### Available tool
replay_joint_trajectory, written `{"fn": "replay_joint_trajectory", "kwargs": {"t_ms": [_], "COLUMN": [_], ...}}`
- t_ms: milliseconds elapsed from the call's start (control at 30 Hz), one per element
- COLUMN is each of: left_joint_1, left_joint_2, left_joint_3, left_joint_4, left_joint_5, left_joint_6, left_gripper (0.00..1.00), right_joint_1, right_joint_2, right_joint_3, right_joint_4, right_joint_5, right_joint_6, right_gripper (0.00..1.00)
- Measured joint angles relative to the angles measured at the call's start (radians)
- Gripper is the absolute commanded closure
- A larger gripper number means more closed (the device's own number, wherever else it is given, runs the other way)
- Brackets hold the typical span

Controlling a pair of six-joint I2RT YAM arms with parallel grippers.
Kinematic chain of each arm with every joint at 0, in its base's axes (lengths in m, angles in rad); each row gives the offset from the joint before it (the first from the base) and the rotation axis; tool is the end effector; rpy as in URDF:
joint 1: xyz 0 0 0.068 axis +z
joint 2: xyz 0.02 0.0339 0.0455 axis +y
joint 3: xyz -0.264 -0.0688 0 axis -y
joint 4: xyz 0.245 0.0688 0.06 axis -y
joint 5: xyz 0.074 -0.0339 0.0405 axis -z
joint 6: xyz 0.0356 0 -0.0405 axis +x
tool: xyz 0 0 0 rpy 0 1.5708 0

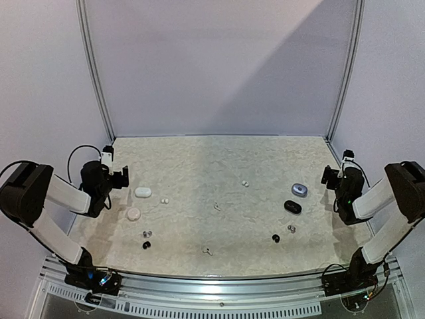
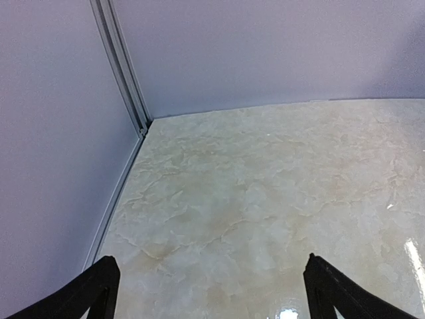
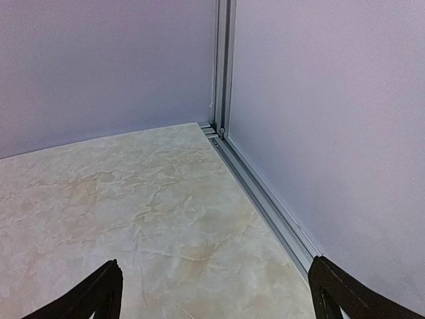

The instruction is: Insert the wireless bluetooth earbuds into the charging case

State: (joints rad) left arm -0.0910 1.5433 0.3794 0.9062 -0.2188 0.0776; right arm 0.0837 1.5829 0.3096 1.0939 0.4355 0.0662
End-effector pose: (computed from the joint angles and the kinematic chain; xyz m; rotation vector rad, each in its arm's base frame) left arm 0.2695 -0.0168 0.1484 -0.0003 1.8264 0.1905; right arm 0.2573 0.0065 0.1419 0.3013 1.7146 -0.2707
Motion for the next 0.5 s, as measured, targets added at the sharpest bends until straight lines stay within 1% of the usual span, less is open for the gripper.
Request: {"fn": "replay_joint_trajectory", "kwargs": {"t_ms": [200,233,300,367,400,467,500], "left_joint_1": [0.000,0.000,0.002,0.008,0.013,0.019,0.021], "left_joint_2": [0.000,0.000,0.000,0.000,0.000,-0.012,-0.021], "left_joint_3": [0.000,0.000,0.002,0.003,0.011,0.050,0.092], "left_joint_4": [-0.003,-0.003,-0.004,-0.009,-0.022,-0.106,-0.178], "left_joint_5": [0.000,0.000,0.002,0.021,0.035,0.066,0.080], "left_joint_6": [0.000,0.000,0.000,0.000,0.002,0.005,0.007], "left_gripper": [0.01,0.01,0.01,0.01,0.01,0.01,0.01], "right_joint_1": [0.000,0.000,0.000,-0.001,-0.001,0.000,0.000], "right_joint_2": [-0.043,-0.061,-0.130,-0.189,-0.202,-0.218,-0.220], "right_joint_3": [0.007,0.016,0.092,0.251,0.326,0.494,0.561], "right_joint_4": [-0.031,-0.080,-0.294,-0.544,-0.633,-0.822,-0.904], "right_joint_5": [-0.031,-0.054,-0.114,-0.175,-0.193,-0.232,-0.243], "right_joint_6": [-0.007,-0.013,-0.024,-0.040,-0.047,-0.059,-0.061], "right_gripper": [0.01,0.01,0.01,0.01,0.01,0.01,0.01]}}
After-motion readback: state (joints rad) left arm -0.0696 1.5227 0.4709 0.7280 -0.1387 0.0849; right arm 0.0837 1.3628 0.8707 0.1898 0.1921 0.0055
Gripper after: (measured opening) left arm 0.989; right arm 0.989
